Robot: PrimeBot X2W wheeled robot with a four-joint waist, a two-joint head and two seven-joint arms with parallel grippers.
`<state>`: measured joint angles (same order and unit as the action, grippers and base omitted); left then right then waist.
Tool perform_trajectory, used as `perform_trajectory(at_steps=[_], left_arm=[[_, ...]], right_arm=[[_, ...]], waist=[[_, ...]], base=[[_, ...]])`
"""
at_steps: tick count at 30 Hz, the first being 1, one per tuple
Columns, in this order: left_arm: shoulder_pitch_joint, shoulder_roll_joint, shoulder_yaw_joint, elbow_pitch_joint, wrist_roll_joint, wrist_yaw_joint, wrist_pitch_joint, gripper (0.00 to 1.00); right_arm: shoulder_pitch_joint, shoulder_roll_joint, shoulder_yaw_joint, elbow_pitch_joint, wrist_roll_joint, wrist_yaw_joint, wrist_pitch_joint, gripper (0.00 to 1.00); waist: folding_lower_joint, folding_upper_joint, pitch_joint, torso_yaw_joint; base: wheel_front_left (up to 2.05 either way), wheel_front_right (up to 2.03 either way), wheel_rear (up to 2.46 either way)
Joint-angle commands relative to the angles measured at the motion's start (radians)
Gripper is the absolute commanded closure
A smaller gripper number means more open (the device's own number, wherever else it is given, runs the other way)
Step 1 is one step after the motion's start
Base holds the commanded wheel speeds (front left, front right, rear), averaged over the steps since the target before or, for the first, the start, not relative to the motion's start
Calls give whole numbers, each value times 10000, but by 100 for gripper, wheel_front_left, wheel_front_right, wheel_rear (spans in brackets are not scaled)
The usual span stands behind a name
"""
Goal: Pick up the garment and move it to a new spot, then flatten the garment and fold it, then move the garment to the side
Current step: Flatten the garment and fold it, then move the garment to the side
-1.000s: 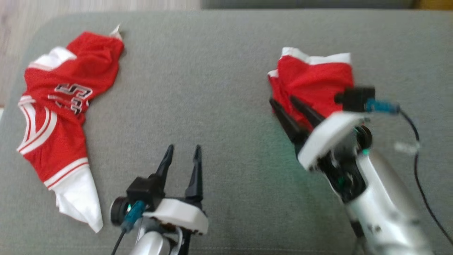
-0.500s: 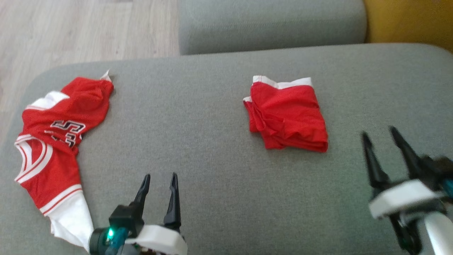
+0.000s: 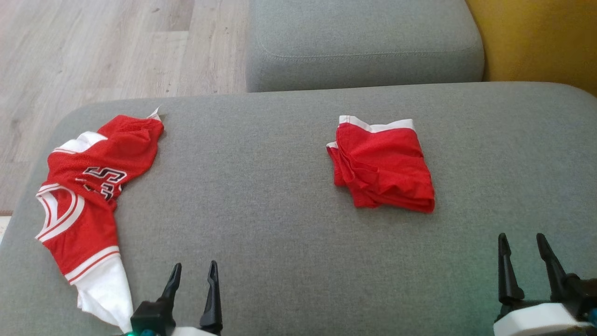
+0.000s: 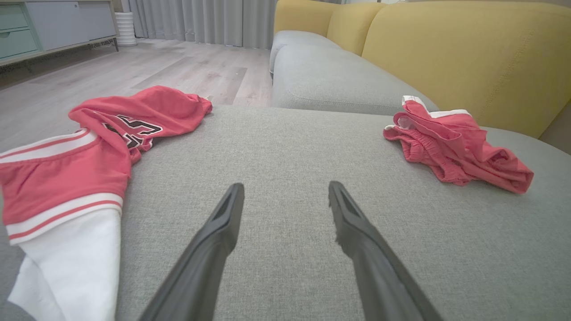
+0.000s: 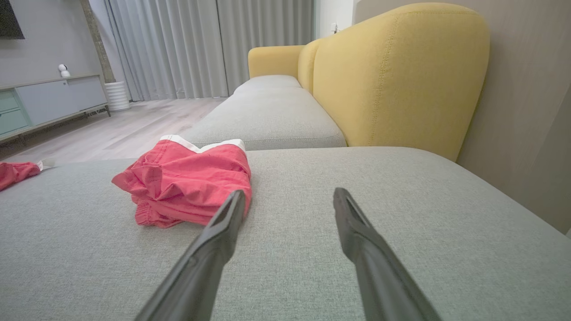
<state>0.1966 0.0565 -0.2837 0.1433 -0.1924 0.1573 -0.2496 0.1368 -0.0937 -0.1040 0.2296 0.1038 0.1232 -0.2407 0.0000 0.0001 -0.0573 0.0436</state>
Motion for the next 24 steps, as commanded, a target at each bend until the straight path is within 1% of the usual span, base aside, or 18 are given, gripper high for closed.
perform_trajectory(at_steps=[1,5,12,14,16,18,19,22,24], left_arm=[[-372,-54,331,-364,113,-26,-122,0],[-366,-58,327,-369,166,-68,-122,0],[-421,-60,316,-413,111,10,-122,0],[-444,-61,296,-447,75,38,-122,0],[-484,-61,258,-499,47,62,-122,0],[-544,-61,197,-536,10,79,-122,0],[-585,-61,159,-548,-8,86,-122,0],[-834,-61,5,-663,-57,87,-122,0],[-1108,-61,-146,-739,-104,97,-122,0]], right_arm=[[-308,-113,219,-257,-78,75,-151,0],[-365,-60,311,-188,-68,75,-183,0],[-530,-107,453,-136,-45,75,-201,0],[-660,-130,543,-178,124,75,-186,0],[-986,-156,624,-311,563,75,11,0],[-1487,-336,754,-510,1095,75,498,0],[-1779,-425,767,-549,1432,75,918,0],[-2810,-870,804,-579,2147,75,2467,0],[-3569,-1057,808,-367,2757,75,3649,0]], waist=[[0,-1,8,10],[0,-1,22,53],[0,-1,101,129],[0,-1,173,185],[0,-1,287,239],[0,-1,440,297],[0,-1,536,328],[0,-1,1102,500],[0,-1,1558,671]], base=[[0,0,0],[0,0,0],[0,0,0],[0,0,0],[0,0,0],[0,0,0],[0,0,0],[0,0,0],[0,0,0]])
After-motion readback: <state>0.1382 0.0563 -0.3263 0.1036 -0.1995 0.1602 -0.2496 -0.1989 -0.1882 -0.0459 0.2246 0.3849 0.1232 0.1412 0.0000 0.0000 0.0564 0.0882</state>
